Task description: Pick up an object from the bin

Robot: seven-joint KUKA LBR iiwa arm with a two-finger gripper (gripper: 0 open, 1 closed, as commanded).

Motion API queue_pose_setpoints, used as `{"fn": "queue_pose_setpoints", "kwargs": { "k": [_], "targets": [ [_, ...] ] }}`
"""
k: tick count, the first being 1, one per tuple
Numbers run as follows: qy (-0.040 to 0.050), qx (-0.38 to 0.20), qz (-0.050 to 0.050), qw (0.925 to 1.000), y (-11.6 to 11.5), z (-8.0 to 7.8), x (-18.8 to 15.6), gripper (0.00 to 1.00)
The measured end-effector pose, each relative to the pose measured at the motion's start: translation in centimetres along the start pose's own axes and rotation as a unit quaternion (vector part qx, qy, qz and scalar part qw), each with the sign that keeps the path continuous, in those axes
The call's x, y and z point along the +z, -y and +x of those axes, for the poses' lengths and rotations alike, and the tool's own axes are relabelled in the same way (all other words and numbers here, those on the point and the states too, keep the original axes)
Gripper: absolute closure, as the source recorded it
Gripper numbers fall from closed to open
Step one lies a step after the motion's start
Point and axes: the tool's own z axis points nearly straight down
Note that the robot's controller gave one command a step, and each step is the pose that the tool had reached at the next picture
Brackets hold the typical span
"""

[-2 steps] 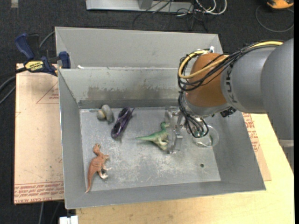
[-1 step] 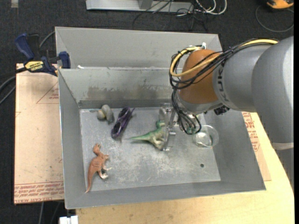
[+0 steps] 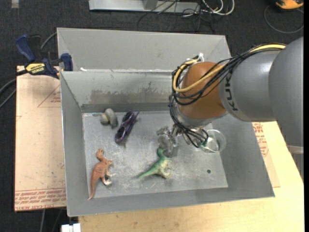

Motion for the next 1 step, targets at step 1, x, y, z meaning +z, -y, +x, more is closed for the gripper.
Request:
{"fn": "queue_pose_setpoints", "kwargs": {
  "k": [1],
  "targets": [
    [-0.0006, -0.001, 0.0, 1.0, -0.01, 0.05, 0.08, 0.0]
  ]
}}
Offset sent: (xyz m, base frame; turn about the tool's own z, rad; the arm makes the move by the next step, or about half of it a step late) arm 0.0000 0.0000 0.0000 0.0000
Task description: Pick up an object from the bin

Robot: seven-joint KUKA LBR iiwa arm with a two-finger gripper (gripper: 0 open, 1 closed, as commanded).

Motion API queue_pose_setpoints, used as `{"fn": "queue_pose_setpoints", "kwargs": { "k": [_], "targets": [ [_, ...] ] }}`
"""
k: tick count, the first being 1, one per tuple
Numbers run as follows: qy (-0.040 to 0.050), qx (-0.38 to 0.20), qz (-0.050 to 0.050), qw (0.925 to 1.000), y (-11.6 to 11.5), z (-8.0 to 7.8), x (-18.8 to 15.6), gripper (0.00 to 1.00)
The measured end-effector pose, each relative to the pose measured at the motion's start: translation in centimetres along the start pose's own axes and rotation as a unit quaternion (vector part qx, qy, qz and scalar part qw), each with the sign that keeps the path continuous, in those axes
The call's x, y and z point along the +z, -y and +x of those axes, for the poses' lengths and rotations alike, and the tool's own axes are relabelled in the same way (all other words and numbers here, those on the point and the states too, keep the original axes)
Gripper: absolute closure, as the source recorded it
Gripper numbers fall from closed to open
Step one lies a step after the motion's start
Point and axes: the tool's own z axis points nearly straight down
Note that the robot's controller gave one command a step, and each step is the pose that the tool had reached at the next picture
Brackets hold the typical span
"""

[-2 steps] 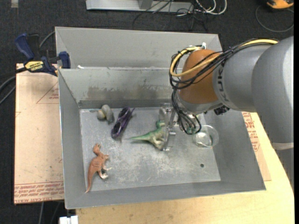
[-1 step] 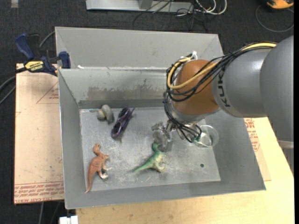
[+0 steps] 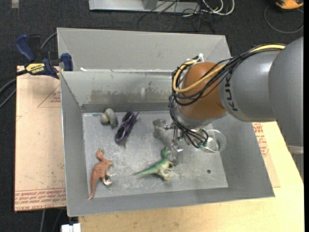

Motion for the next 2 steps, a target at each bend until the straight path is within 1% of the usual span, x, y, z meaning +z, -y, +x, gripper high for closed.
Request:
{"fn": "queue_pose_setpoints", "kwargs": {
  "k": [2],
  "targets": [
    [0.0005, -0.002, 0.0, 1.0, -0.05, 0.08, 0.0, 0.0]
  ]
}}
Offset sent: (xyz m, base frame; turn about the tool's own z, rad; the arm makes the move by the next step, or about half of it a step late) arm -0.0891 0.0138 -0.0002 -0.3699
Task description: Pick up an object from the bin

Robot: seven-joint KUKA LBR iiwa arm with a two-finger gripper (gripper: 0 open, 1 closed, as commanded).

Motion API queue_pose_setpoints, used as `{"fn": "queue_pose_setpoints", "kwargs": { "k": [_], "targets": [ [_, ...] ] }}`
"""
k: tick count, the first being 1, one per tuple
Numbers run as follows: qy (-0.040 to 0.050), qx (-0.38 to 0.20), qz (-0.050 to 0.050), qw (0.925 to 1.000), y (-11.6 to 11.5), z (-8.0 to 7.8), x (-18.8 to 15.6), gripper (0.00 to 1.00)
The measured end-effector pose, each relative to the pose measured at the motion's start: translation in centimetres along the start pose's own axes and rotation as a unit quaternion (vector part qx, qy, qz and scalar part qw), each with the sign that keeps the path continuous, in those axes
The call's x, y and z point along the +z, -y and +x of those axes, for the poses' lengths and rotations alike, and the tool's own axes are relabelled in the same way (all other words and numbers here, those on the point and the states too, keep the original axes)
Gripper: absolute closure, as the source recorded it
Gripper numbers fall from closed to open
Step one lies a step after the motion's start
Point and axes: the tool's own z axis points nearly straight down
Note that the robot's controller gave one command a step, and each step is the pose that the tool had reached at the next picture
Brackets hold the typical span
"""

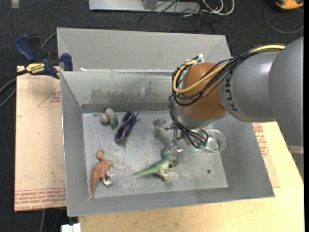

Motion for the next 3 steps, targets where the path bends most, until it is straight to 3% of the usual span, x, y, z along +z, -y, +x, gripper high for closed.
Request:
{"fn": "queue_pose_setpoints", "kwargs": {
  "k": [1, 2, 3],
  "targets": [
    [-0.0004, -0.01, 0.0, 0.9999, -0.1, 0.1, 0.0, 0.0],
    [0.001, -0.11, 0.0, 0.9939, -2.1, 3.5, 0.0, 0.0],
    [0.001, -0.255, 0.0, 0.9669, -3.7, 3.9, -0.1, 1.0]
  ]
}}
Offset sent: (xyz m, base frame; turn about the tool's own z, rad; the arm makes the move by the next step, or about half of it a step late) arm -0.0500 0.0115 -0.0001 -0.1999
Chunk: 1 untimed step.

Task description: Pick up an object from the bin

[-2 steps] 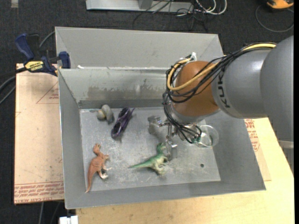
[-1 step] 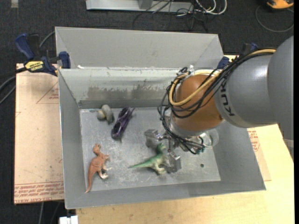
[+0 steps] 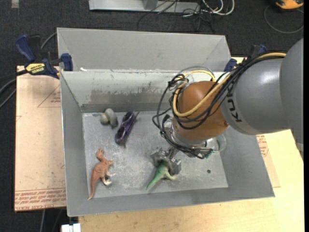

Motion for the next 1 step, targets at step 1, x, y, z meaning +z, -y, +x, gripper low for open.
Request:
{"fn": "queue_pose_setpoints", "kwargs": {
  "k": [1],
  "targets": [
    [0.0, 0.0, 0.0, 1.0, 0.0, 0.0, 0.0, 1.0]
  ]
}}
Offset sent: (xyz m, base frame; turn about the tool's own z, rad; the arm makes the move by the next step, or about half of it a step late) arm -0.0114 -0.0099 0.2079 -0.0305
